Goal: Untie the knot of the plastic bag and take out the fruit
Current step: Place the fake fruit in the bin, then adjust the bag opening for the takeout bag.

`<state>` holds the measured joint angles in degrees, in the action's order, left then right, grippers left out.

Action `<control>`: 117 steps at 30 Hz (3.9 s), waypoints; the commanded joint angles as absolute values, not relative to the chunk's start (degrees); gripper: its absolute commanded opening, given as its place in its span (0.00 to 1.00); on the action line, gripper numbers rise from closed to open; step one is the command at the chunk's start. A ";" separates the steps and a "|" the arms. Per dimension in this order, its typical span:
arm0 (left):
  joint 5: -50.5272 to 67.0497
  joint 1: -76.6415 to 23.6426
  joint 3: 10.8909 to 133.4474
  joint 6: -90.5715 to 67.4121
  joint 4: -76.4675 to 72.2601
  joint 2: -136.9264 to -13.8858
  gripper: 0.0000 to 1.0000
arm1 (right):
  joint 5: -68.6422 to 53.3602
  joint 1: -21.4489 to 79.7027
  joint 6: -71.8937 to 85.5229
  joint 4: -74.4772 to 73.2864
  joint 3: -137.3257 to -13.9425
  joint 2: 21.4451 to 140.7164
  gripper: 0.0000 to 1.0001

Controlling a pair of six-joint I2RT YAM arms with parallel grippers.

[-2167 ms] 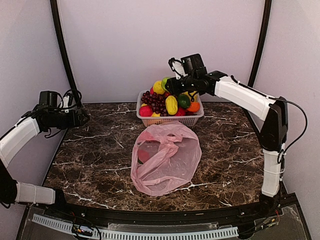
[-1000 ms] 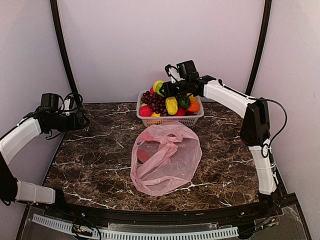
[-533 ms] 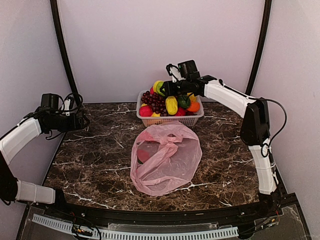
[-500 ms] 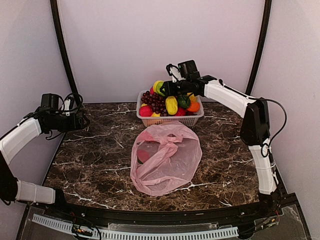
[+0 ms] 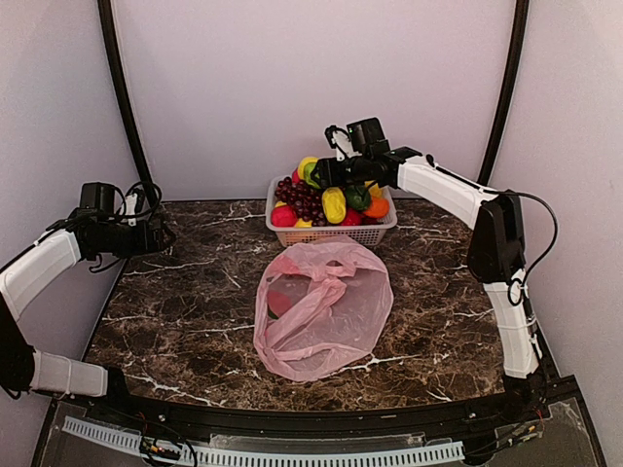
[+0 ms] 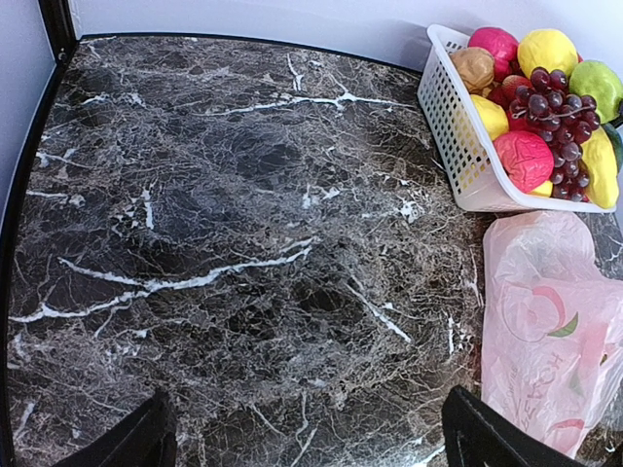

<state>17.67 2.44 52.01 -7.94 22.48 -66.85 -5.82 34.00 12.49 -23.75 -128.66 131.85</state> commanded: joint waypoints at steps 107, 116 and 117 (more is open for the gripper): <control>13.11 -35.24 55.97 -26.57 -3.61 -79.37 0.01 | 8.85 55.19 33.91 -21.71 -64.69 104.43 0.56; 18.84 -35.24 52.42 -25.05 -3.98 -77.43 0.01 | 7.90 55.60 31.76 -20.44 -65.53 99.42 0.57; 20.62 -35.24 51.27 -25.33 -4.56 -77.39 0.01 | 7.49 55.71 31.25 -19.48 -66.32 99.11 0.57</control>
<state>15.88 -35.16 54.54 -25.93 -3.40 -78.61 7.55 54.78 32.82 -21.34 -64.25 101.56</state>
